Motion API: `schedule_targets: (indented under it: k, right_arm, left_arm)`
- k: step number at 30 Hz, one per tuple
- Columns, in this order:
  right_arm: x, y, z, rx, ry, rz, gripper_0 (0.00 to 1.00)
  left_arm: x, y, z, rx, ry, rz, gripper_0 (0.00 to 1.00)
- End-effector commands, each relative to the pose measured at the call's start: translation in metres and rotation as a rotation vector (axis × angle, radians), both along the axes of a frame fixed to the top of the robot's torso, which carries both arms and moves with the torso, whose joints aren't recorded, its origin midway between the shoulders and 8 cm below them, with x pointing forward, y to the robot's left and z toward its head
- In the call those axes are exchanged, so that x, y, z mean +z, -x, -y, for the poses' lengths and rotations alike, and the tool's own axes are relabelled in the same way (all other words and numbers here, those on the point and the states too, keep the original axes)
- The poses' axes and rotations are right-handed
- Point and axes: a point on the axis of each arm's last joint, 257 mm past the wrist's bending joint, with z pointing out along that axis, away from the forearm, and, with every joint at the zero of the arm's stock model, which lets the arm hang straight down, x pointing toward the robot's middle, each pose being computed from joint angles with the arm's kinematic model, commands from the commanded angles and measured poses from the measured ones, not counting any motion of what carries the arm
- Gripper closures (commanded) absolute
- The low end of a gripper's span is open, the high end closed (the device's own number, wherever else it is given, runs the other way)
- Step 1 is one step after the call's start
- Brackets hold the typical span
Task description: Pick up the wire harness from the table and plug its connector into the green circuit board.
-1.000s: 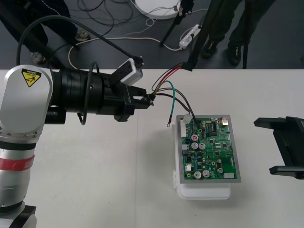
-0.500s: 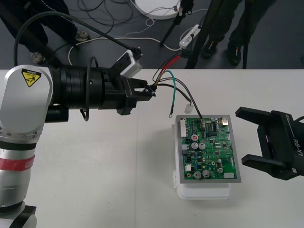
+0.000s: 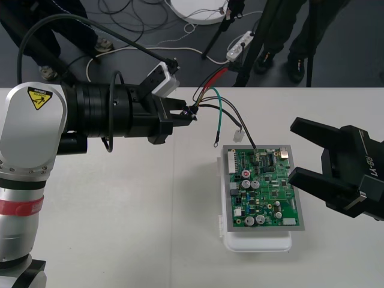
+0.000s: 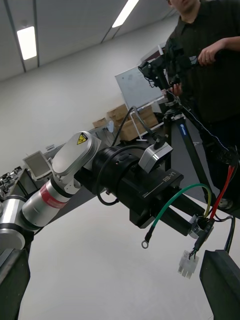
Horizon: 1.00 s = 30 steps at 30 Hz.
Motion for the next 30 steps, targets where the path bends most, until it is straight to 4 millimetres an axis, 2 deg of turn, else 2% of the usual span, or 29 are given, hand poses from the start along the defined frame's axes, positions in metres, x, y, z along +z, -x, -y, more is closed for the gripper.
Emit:
schedule_targets:
  k: [1, 10, 16, 23, 30]
  right_arm:
    - [0.016, 0.005, -0.013, -0.018, -0.004, -0.062, 0.0]
    - [0.026, -0.01, -0.024, -0.139, -0.038, -0.177, 0.0]
    - [0.03, -0.022, -0.023, -0.217, -0.036, -0.207, 0.0]
    - [0.033, -0.026, -0.023, -0.257, -0.045, -0.242, 0.0]
    - [0.023, -0.055, -0.006, -0.384, -0.063, -0.346, 0.0]
  left_arm:
    - [0.033, -0.002, 0.018, -0.01, 0.051, 0.08, 1.0]
    - [0.03, 0.0, 0.02, -0.016, 0.044, 0.076, 1.0]
    - [0.03, 0.0, 0.02, -0.016, 0.048, 0.075, 1.0]
    - [0.03, 0.001, 0.021, -0.018, 0.048, 0.072, 1.0]
    - [0.029, 0.002, 0.023, -0.021, 0.049, 0.067, 1.0]
